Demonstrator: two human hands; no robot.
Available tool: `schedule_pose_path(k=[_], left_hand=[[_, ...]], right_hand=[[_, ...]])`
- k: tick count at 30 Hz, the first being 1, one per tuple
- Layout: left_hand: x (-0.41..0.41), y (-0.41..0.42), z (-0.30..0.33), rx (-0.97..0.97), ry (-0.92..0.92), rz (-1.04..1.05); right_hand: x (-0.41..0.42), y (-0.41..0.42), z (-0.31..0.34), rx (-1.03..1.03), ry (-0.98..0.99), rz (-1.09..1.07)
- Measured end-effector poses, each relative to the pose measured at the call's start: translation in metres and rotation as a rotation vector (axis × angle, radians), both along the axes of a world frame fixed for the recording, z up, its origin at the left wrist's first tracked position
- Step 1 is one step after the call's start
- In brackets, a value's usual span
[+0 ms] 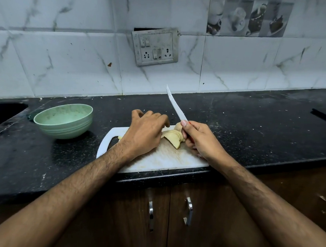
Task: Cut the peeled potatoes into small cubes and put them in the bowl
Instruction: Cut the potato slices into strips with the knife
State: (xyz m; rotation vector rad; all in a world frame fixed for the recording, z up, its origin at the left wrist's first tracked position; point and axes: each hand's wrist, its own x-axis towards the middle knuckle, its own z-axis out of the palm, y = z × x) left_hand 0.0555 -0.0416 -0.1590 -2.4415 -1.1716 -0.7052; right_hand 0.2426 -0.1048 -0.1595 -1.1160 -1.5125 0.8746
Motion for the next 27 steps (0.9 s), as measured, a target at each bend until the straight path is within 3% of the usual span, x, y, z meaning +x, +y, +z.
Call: schedule_pose_path(k=[6,19,27], left_hand=[[-0.006,0.0,-0.001,0.059,0.14,-0.193],[-0.007,-0.014,0.002,0.256,0.151,-0.382],[-0.028,-0.024,-0.012,0.022,0.022,-0.451]], right_hand=[[0.0,0.001,-0.001,-0.005,0.024,0.0],[0.001,0.0,0.0,-0.018,0.052,0.01],[0.005,-0.005,0.014,-0.103,-0.138,0.013]])
